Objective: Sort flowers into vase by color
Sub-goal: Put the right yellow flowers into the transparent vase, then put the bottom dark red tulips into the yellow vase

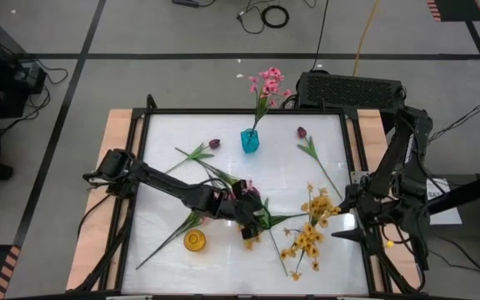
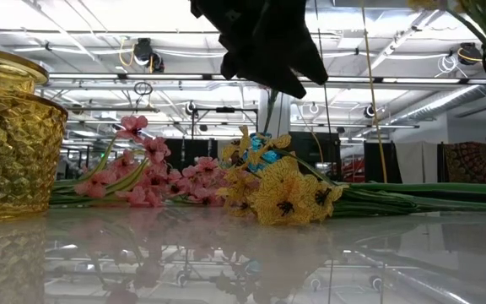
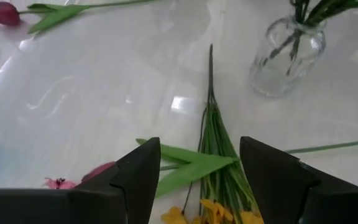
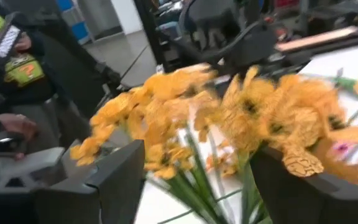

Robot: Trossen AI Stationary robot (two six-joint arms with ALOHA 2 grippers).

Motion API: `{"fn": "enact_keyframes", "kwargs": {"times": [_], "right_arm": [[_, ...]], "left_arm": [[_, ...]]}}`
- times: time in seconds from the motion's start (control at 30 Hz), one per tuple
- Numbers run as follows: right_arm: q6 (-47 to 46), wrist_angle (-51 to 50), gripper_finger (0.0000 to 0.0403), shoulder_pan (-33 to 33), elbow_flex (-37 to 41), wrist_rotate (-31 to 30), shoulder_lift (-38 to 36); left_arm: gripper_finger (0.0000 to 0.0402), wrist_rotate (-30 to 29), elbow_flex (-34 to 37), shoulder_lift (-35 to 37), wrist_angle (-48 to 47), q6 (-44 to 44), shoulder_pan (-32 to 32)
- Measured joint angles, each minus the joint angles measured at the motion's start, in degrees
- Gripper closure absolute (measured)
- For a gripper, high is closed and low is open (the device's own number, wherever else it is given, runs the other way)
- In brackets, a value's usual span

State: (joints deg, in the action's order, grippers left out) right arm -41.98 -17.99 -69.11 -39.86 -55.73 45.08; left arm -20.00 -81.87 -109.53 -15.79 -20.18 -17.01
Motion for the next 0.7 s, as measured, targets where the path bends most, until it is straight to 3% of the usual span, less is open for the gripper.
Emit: {"fn": "enact_keyframes", "kwargs": {"times": [0.2, 0.43, 0.7], "right_arm": [[-6.0, -4.3, 0.0122, 0.0, 0.0, 3.8, 0.0], [-19.0, -17.3, 0.0122, 0.0, 0.0, 7.2, 0.0], [-26.9, -29.5, 0.0139, 0.0, -2.2, 8.1, -2.9]], "left_arm": [[0.0174, 1.0, 0.0, 0.0, 0.0, -0.1, 0.3], [0.0174, 1.6, 0.0, 0.1, 0.2, -0.4, 0.3], [0.0174, 3.9, -0.1, -0.1, 0.3, 2.7, 0.0]]}}
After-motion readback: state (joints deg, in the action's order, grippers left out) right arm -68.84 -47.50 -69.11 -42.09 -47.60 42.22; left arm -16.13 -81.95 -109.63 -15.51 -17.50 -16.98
